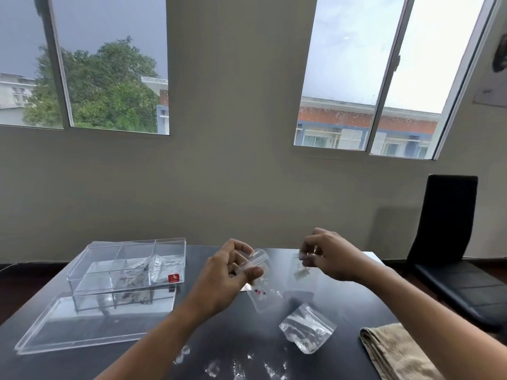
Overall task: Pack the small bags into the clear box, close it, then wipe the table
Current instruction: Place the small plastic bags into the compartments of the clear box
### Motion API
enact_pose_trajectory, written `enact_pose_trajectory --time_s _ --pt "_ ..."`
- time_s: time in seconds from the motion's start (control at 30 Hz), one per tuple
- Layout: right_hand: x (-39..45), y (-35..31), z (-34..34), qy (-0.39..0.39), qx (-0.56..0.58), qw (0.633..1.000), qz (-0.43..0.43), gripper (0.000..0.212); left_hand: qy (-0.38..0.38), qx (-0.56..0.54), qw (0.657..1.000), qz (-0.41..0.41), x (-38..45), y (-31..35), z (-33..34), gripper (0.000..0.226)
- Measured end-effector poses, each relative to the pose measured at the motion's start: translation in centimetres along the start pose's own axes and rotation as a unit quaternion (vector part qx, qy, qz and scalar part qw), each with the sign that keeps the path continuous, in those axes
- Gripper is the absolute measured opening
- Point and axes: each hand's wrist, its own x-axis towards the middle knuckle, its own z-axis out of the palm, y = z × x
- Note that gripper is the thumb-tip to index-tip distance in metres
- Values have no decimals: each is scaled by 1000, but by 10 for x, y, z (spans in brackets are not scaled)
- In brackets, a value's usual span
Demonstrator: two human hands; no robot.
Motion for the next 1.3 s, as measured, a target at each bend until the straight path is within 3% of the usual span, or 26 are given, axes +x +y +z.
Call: enact_pose_trajectory --time_s 0.23,0.4,0.57,0.67,0.87,1.0,1.3 --pt "7 -35 -10 94 57 993 -50 5 69 -98 992 -27 0 16 -15 45" --pt "30 -68 5 138 112 981 -75 5 149 -100 984 -13 3 17 -41 43" --pt "58 -109 30 139 147 974 -100 19 226 -77 971 8 5 7 -84 30" --pt "74 -135 46 127 158 971 -126 27 273 -47 961 16 6 -3 -118 9" --pt "99 -187 62 99 176 963 -179 30 364 83 928 5 7 -37 -202 9" --pt "115 -211 77 83 186 959 -195 34 359 158 920 -22 3 -58 -237 11" --pt "138 -238 108 -6 227 960 -164 35 291 292 910 -43 -14 -75 -234 20"
